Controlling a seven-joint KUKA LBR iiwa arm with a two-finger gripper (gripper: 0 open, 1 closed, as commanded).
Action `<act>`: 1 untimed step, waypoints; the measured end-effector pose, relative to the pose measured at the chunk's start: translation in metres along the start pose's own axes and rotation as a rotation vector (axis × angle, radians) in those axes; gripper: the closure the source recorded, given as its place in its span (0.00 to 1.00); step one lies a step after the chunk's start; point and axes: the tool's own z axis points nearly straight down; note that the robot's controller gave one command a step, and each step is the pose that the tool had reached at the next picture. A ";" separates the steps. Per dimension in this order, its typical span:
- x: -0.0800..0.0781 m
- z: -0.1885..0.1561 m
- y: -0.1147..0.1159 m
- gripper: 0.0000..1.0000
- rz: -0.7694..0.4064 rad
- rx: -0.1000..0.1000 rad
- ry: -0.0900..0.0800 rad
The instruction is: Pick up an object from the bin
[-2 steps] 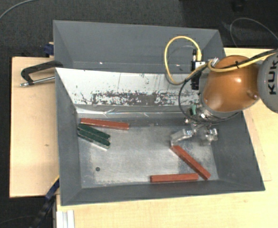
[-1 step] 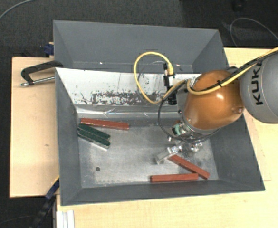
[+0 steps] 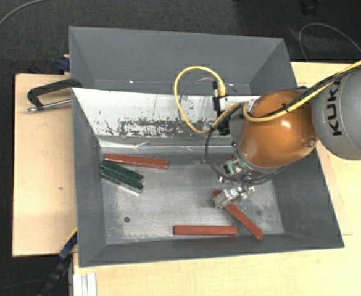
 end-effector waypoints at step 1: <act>0.005 -0.145 0.005 1.00 -0.027 -0.001 -0.001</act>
Offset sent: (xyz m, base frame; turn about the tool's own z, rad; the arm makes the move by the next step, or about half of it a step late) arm -0.0055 -0.0076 0.1443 -0.0311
